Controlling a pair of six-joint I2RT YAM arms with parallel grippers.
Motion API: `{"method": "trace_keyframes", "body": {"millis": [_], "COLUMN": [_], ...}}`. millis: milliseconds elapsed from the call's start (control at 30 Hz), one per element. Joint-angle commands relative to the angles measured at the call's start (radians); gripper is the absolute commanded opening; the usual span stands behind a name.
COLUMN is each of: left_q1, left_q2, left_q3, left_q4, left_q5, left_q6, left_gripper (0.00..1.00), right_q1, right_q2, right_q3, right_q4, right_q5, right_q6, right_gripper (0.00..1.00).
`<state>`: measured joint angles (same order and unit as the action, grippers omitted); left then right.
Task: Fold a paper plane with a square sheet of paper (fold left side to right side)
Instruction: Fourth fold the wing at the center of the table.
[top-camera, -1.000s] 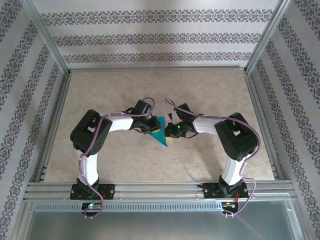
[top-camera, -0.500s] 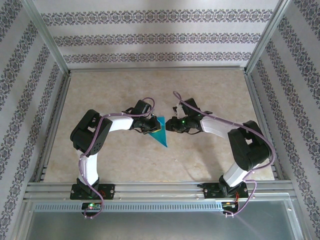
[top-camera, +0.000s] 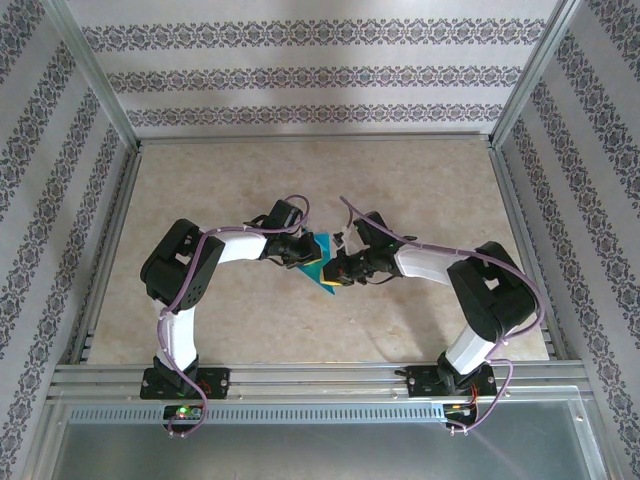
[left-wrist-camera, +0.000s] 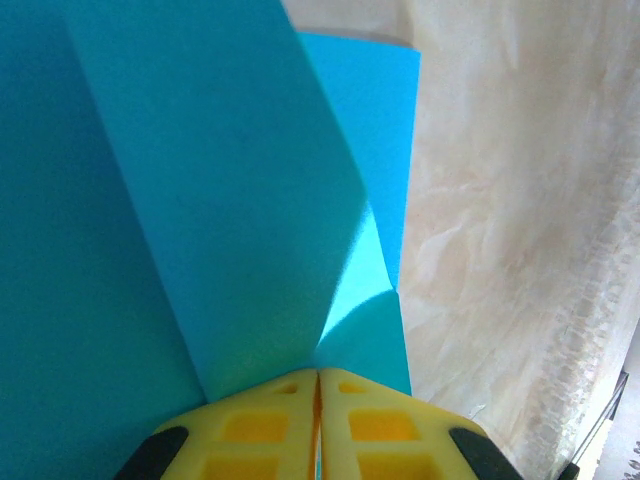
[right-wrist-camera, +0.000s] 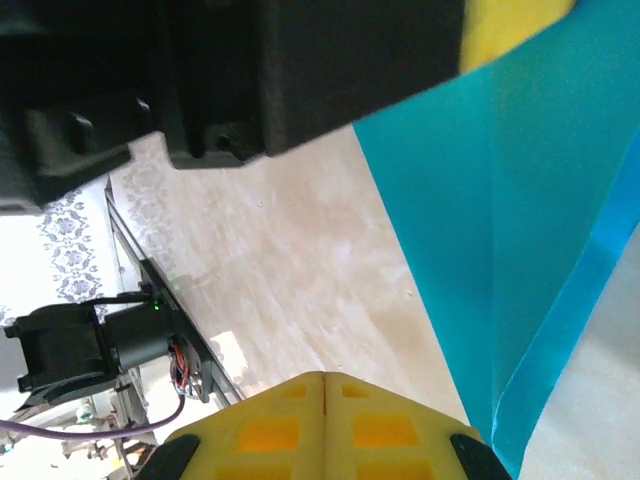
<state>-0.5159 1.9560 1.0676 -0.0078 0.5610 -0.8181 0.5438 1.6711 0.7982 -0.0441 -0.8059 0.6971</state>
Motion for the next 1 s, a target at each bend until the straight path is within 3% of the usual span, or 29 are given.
{"method": "trace_keyframes", "body": {"millis": [0, 967], "left_q1": [0.000, 0.000], "left_q2": [0.049, 0.052], "left_q3": [-0.007, -0.003], "left_q4": [-0.089, -0.093], "left_q5": [-0.052, -0.052], "left_q6": [0.021, 0.025], "left_gripper": [0.10, 0.10], "right_q1": [0.002, 0.010], "right_q2": [0.031, 0.099], "right_q3": [-0.017, -0.057], "right_q4": [0.044, 0.055], "right_q5": [-0.027, 0.007], "right_q6": [0.016, -0.008], "right_gripper": [0.00, 0.00]}}
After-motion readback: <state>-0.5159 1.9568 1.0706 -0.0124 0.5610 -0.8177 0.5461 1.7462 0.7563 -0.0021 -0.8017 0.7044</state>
